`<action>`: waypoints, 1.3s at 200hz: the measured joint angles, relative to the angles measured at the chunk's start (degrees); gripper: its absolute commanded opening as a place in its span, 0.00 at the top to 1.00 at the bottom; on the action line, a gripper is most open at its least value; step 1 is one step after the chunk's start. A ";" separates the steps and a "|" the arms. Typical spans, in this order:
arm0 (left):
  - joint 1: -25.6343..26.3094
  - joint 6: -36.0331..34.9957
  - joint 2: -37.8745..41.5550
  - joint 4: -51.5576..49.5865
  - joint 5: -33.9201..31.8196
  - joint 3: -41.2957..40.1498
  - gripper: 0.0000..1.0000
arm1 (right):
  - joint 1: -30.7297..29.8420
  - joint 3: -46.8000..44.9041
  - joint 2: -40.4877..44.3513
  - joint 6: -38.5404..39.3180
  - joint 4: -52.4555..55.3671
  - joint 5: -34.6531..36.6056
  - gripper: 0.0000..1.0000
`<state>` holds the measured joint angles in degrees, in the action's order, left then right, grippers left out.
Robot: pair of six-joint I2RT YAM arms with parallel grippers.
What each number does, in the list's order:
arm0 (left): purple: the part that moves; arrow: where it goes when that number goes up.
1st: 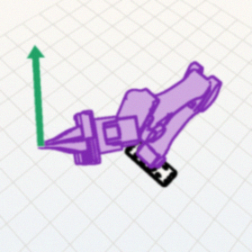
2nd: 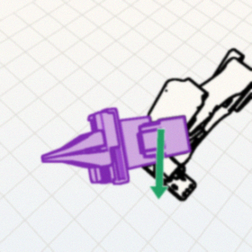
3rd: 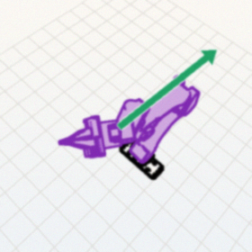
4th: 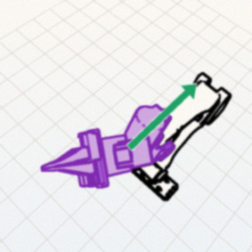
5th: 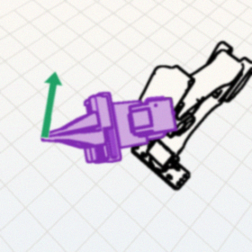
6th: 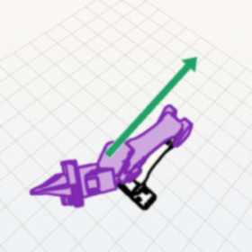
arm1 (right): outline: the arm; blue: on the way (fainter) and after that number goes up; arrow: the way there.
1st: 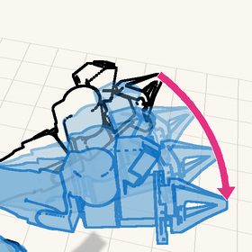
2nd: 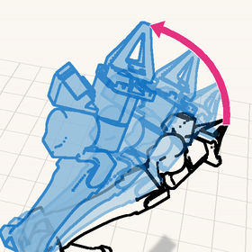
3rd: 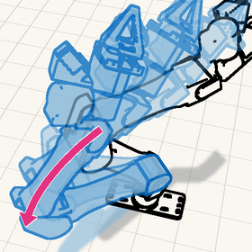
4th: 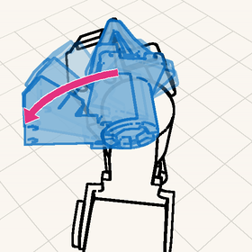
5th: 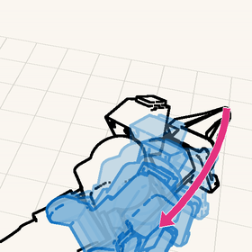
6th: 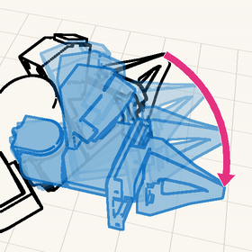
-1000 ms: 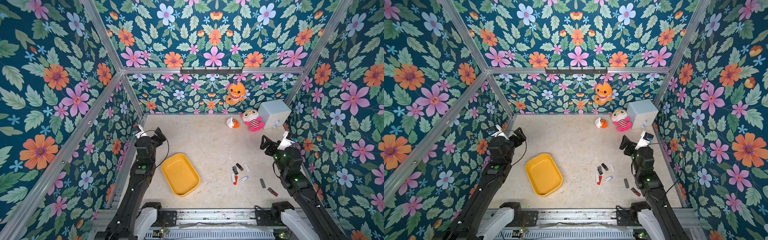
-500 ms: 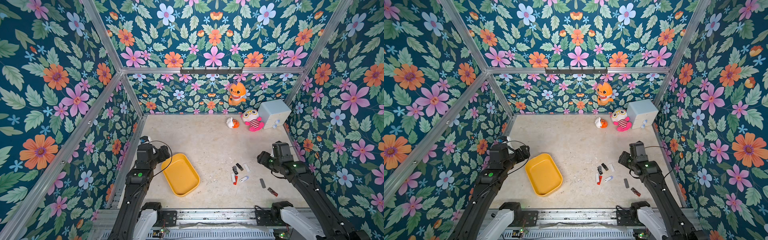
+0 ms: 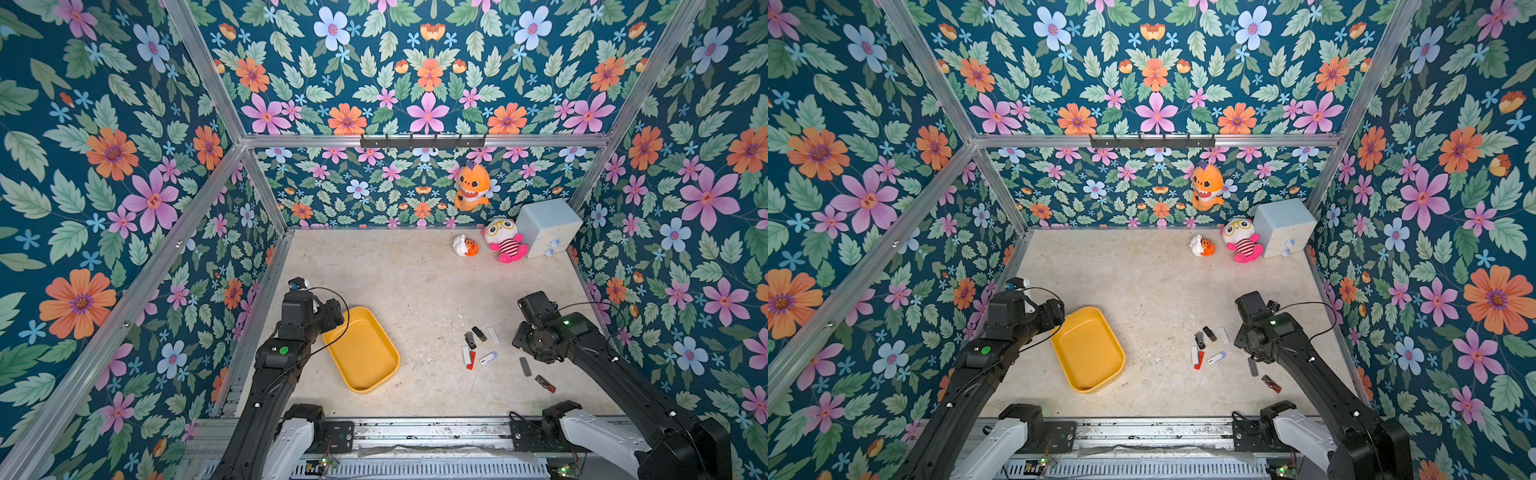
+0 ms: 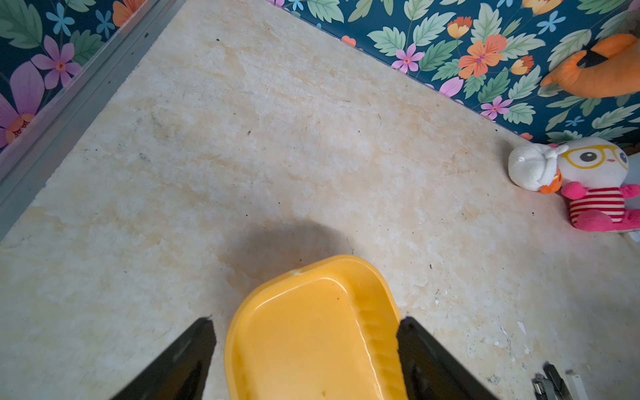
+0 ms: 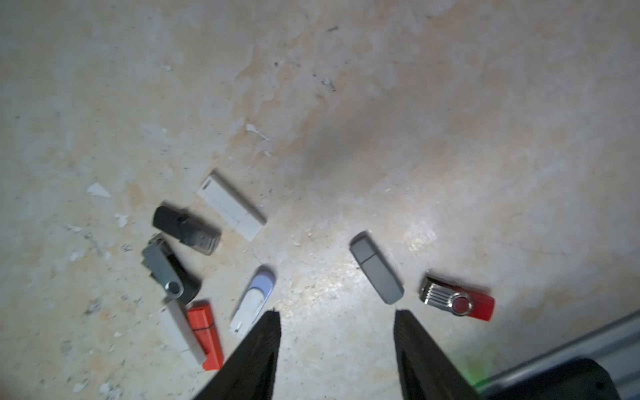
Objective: Put the usb flash drive into the storage box
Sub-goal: Pick up the USB flash from the center of the board.
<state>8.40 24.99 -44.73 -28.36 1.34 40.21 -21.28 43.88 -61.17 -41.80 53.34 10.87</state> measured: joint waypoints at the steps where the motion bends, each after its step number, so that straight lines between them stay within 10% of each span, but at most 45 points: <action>1: 0.00 0.02 0.00 0.00 0.00 0.00 0.13 | -0.02 -0.15 -0.22 -0.33 0.09 0.31 0.40; 92: 1.29 0.11 -0.28 -0.39 -0.17 0.02 0.12 | 1.99 -8.09 -7.02 -3.43 -5.84 -1.79 0.31; 205: 1.57 0.11 -1.62 -0.76 0.24 0.00 0.12 | 2.05 -10.64 -9.73 -2.05 -9.55 -4.87 0.60; 260: 2.16 0.11 -2.38 -0.79 0.26 -0.04 0.12 | 2.05 -10.21 -9.38 -2.08 -9.90 -7.96 0.54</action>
<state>10.57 25.10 -47.11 -29.15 1.61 40.16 -19.22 33.67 -70.54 -43.88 43.44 2.92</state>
